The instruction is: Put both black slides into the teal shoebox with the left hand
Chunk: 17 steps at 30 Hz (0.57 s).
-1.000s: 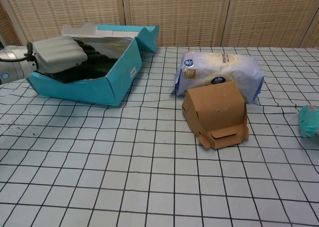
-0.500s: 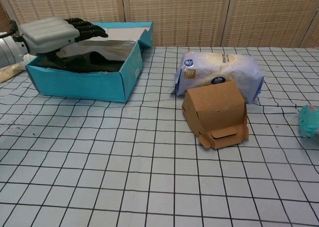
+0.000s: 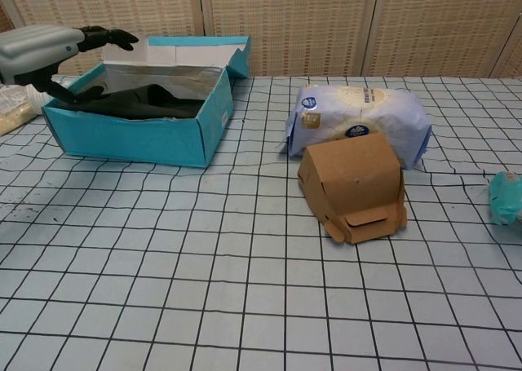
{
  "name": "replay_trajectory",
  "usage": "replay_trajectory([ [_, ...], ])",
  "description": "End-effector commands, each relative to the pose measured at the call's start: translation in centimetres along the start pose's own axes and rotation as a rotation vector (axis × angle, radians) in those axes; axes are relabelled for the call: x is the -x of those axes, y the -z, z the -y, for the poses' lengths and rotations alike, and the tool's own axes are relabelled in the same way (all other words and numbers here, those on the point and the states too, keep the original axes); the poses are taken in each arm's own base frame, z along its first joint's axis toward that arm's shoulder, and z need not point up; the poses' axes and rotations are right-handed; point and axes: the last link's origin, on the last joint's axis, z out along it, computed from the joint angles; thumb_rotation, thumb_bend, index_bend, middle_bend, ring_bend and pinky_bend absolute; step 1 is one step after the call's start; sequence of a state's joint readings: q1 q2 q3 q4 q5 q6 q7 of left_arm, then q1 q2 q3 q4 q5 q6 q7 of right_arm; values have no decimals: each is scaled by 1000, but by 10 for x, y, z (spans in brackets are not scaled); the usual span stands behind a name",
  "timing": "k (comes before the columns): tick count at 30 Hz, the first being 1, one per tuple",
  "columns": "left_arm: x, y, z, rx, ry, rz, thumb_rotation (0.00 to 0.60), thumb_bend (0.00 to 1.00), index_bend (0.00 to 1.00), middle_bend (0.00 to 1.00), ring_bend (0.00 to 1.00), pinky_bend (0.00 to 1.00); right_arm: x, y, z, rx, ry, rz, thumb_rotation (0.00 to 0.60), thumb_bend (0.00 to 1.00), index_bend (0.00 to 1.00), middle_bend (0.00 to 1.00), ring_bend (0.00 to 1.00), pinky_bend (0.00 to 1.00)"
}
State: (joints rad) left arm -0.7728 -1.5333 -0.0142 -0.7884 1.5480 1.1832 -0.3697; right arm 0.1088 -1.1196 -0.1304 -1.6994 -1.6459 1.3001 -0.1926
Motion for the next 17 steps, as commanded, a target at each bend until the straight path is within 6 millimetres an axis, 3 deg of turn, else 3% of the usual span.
replay_trajectory([
  [1,-5,73,8,-91,119,-23,600,487,0,0,0,71,0,0,1,-4,0,-2,574,241,0,0,0,0],
  [6,-13,174,2,-299,99,-34,600,480,0,0,0,39,0,0,2,-2,-2,-14,574,241,0,0,0,0],
  [9,-14,224,-7,-468,104,-32,600,468,0,0,0,32,-3,0,1,9,8,-43,575,242,0,0,0,0],
  [12,-27,242,-13,-517,35,15,600,453,0,0,0,17,-4,1,1,16,24,-74,575,241,0,0,0,0],
  [17,-41,246,-20,-515,36,-29,600,453,0,0,0,16,-3,4,4,4,24,-76,575,242,0,0,0,0],
])
